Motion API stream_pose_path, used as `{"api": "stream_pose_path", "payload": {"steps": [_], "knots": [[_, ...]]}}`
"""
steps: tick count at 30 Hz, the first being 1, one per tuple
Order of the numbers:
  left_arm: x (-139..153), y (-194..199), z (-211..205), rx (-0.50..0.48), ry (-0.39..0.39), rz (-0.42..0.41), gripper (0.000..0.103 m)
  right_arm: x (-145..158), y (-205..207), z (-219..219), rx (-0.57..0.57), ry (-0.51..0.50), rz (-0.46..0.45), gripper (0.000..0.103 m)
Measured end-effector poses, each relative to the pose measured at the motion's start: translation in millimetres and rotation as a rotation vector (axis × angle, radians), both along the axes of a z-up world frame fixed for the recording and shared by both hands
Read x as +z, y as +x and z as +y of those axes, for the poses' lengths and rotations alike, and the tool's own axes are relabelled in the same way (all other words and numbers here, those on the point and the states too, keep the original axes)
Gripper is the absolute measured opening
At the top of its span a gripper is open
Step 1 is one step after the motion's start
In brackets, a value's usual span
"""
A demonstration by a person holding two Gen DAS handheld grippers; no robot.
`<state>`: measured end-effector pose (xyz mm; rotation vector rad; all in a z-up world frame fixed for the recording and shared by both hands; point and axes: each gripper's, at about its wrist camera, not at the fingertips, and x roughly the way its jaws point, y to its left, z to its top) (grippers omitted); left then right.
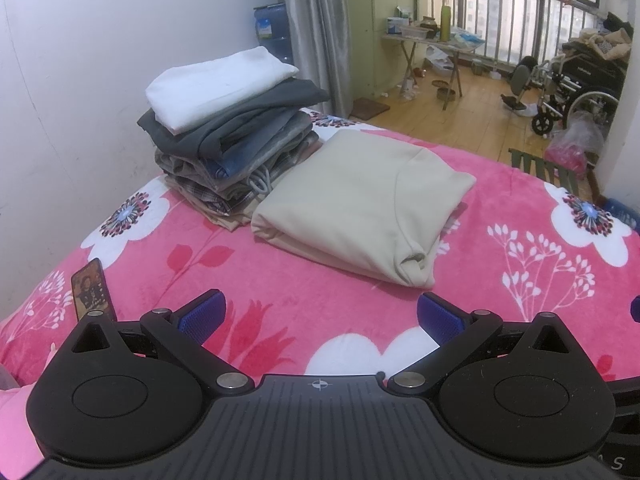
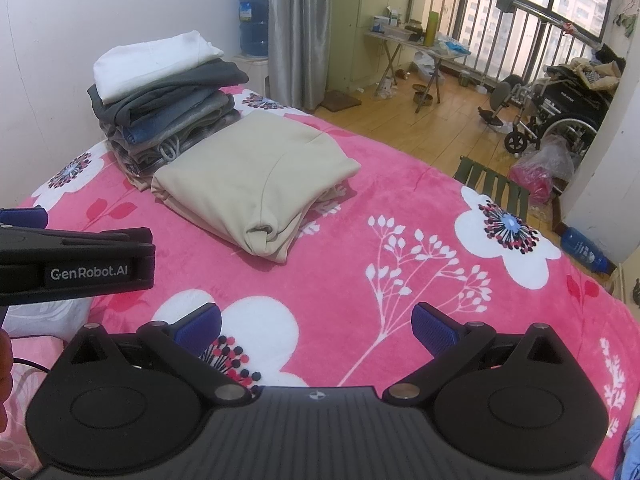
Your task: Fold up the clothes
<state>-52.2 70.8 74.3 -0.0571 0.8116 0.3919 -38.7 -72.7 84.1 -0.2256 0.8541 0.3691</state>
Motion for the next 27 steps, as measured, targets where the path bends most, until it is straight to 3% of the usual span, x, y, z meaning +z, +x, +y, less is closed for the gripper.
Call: {"api": "stream_pose_path", "payload": {"steps": [27], "knots": [[0.0, -0.8, -2.7, 0.004, 0.004, 0.002, 0.103, -0.8, -0.8, 1.9, -0.001, 0.000, 0.007, 0.103]]}}
